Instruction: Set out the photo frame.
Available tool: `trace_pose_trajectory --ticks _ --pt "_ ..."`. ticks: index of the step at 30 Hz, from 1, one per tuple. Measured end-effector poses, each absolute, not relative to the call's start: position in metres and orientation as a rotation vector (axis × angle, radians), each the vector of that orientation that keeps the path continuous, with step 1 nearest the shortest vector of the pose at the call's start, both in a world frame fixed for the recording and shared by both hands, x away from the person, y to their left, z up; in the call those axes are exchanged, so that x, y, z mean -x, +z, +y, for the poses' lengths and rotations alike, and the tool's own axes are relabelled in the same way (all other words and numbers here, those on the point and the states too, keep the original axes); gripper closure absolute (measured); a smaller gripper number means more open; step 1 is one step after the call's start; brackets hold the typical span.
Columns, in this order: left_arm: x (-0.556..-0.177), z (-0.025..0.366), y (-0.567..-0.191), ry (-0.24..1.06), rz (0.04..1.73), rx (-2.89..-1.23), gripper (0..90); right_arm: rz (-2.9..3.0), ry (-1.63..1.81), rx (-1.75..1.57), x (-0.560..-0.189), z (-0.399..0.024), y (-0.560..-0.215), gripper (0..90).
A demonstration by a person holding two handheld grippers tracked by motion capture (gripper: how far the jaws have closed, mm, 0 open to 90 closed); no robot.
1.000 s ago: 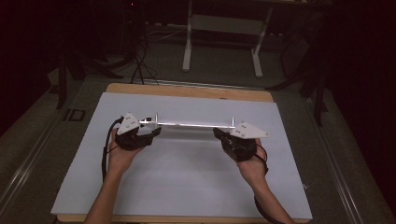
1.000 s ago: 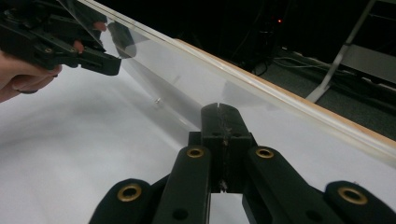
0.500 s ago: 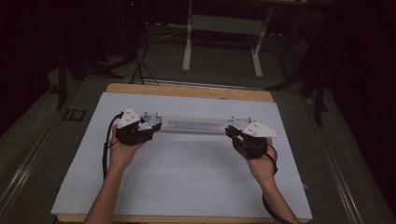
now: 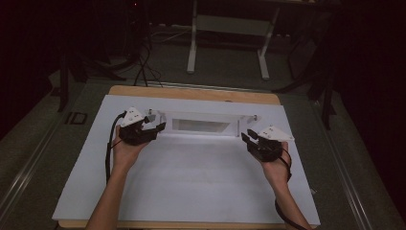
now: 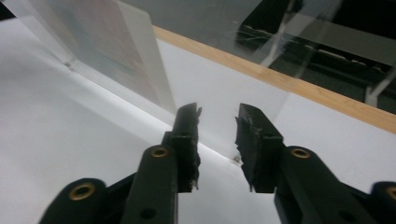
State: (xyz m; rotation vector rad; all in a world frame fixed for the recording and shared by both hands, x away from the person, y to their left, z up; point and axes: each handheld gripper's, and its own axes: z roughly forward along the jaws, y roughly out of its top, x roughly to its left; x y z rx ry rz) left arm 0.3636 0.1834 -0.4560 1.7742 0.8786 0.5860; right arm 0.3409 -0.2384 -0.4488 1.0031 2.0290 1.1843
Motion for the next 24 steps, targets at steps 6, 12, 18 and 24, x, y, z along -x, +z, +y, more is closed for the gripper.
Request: trace_pose_trajectory --ticks 6,12,18,24 --pt "-0.366 0.183 -0.456 0.592 0.881 -1.764 45.3 2.004 1.185 -1.052 -0.349 -0.25 -0.451 63.4" --pt "-0.368 0.183 -0.457 0.601 0.882 -1.752 45.2 2.012 1.171 -1.076 -0.361 -0.253 -0.453 58.0" --pt "-0.37 0.183 -0.458 0.613 0.882 -1.737 45.2 2.041 1.215 -1.035 -0.376 -0.249 -0.456 53.9" --pt "-0.373 0.182 -0.455 0.612 0.894 -1.743 45.1 2.051 1.212 -0.983 -0.385 -0.242 -0.458 51.2"
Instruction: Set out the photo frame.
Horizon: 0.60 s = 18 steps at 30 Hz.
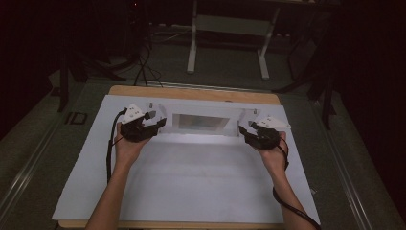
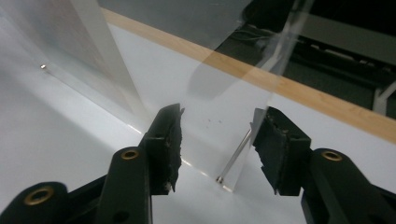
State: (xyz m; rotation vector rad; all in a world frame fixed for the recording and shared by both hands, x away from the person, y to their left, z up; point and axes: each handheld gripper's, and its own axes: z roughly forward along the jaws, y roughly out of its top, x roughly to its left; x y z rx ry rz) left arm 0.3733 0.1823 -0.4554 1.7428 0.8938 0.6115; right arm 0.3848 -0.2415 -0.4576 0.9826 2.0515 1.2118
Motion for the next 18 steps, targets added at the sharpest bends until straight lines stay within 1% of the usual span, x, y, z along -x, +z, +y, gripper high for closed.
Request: trace_pose_trajectory --ticks 6,11,14,18 --pt "-0.3744 0.1828 -0.457 0.611 0.89 -1.728 44.3 2.051 1.233 -0.975 -0.3898 -0.2415 -0.4582 51.0" --pt "-0.377 0.1854 -0.4589 0.577 0.854 -1.686 37.6 2.06 1.266 -0.977 -0.3925 -0.2437 -0.4607 49.4" --pt "-0.3795 0.1848 -0.4594 0.555 0.837 -1.686 36.4 2.054 1.27 -0.979 -0.3925 -0.2439 -0.4614 49.3" --pt "-0.381 0.1826 -0.4593 0.567 0.831 -1.7 35.9 2.044 1.273 -0.989 -0.3938 -0.2432 -0.4615 49.4"
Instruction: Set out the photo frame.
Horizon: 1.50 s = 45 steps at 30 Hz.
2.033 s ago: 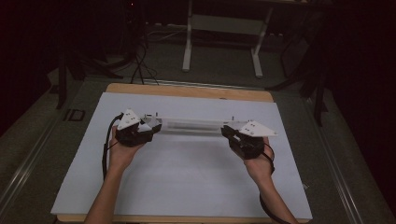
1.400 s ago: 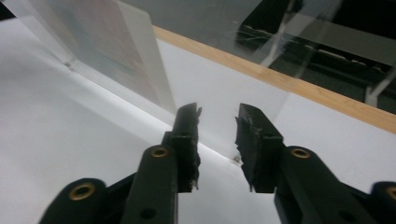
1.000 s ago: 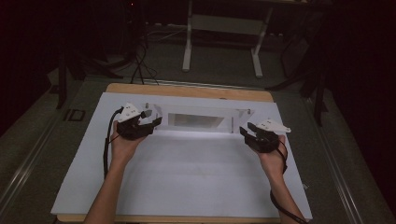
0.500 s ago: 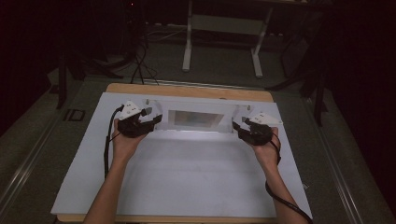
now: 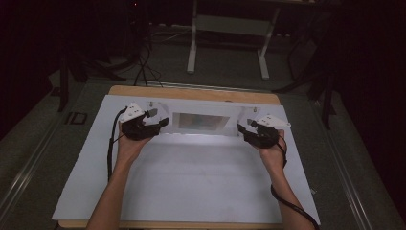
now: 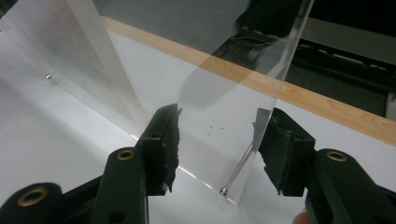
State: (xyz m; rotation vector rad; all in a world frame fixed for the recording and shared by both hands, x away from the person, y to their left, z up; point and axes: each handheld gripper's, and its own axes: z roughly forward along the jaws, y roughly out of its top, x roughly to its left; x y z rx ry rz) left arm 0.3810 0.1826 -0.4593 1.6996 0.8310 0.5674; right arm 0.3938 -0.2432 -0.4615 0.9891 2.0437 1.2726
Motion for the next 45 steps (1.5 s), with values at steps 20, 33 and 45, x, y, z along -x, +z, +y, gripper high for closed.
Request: trace_pose_trajectory --ticks 20,33,45 --pt "-0.392 0.179 -0.458 0.605 0.909 -1.682 41.4 2.014 1.283 -1.086 -0.405 -0.239 -0.459 49.5" --pt "-0.398 0.171 -0.458 0.683 0.954 -1.65 41.3 1.99 1.247 -1.089 -0.416 -0.234 -0.458 50.3" --pt "-0.4 0.169 -0.456 0.696 0.985 -1.651 41.6 1.985 1.249 -1.096 -0.42 -0.234 -0.458 50.4"
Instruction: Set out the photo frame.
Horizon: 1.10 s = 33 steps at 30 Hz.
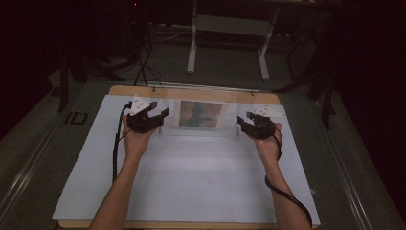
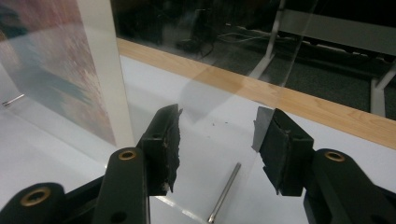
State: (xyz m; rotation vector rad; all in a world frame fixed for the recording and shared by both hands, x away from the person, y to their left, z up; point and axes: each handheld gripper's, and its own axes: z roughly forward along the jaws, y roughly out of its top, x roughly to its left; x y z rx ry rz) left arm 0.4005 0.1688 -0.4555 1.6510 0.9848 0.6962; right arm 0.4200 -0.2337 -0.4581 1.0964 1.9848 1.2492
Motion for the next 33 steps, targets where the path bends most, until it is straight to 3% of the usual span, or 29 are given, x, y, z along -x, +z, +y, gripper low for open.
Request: trace_pose_trajectory --ticks 33 --pt "-0.362 0.177 -0.439 0.522 1.088 -1.668 41.5 1.987 1.319 -1.104 -0.369 -0.238 -0.445 53.7"
